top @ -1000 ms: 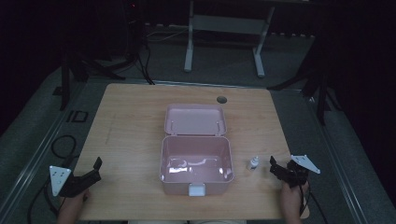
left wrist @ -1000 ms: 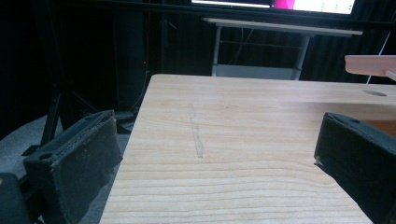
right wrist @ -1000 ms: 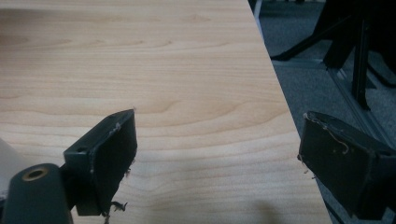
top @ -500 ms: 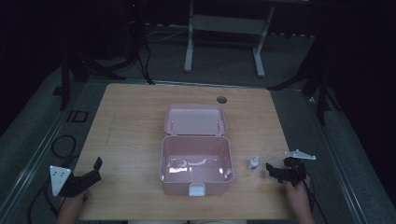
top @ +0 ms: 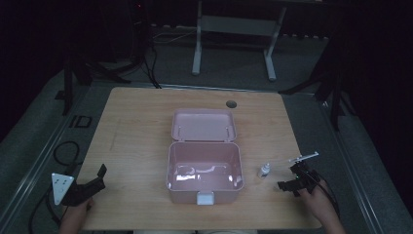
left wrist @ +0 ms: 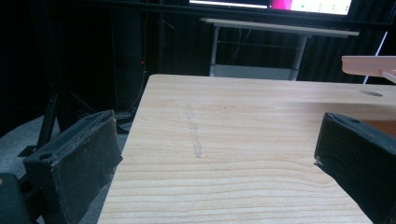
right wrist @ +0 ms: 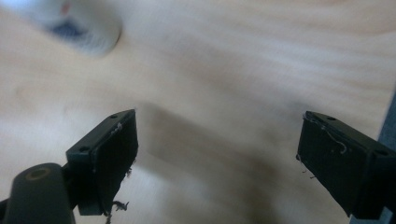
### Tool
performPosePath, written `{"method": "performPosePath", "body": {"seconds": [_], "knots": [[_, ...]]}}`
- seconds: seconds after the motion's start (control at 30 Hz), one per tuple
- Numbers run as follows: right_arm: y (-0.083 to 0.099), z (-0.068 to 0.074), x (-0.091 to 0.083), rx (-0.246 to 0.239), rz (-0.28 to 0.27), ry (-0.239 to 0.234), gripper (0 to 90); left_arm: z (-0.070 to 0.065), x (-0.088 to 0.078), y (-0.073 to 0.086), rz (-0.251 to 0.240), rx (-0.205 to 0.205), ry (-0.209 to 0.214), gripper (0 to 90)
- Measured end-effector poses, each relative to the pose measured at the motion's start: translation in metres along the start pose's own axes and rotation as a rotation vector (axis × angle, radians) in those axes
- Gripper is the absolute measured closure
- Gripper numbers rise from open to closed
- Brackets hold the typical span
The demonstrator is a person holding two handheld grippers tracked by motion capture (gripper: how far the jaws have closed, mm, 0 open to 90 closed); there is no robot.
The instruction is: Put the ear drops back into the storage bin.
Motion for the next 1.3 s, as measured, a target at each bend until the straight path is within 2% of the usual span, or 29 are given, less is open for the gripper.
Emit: {"method": "performPosePath", "body": {"seconds": [0.13,0.23,0.3,0.67,0.8,0.83,1.0,1.17,1.23,1.3], "knots": [[0.001,0.002,-0.004,-0.074,0.078,0.009,11.9,0.000,0.000,0.000,0.000,0.000,0.000,0.4],[0.002,0.002,-0.006,-0.104,0.123,0.000,11.9,0.000,0.000,0.000,0.000,0.000,0.000,0.4],[0.002,0.002,-0.008,-0.123,0.150,-0.017,11.9,0.000,0.000,0.000,0.000,0.000,0.000,0.4],[0.009,0.007,-0.019,-0.295,0.311,-0.070,13.4,0.000,0.000,0.000,0.001,-0.001,0.001,0.4],[0.010,0.008,-0.019,-0.339,0.363,-0.082,13.5,0.000,0.000,0.000,0.000,-0.001,0.001,0.4],[0.010,0.009,-0.019,-0.337,0.374,-0.088,13.5,0.000,0.000,0.000,0.000,-0.001,0.002,0.4],[0.007,0.010,-0.021,-0.350,0.394,-0.104,13.5,0.000,0.000,0.000,0.000,-0.001,0.002,0.4],[-0.001,0.013,-0.027,-0.366,0.372,-0.134,13.5,0.000,0.000,0.000,0.000,0.003,0.001,0.4],[-0.006,0.015,-0.031,-0.388,0.367,-0.169,12.8,0.000,0.000,0.000,0.000,0.003,0.001,0.4],[-0.009,0.017,-0.033,-0.434,0.358,-0.138,12.9,0.000,0.000,0.000,-0.001,0.004,0.001,0.4]]}}
Point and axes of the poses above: each handheld gripper's, and its own axes: x roughly forward along the jaws, y roughly out of its underside, z roughly to its left, the point moved 4 cm from there along x, roughly forward along the jaws, and after that the axes turned 11 degrees about y, right-handed, at the moved point
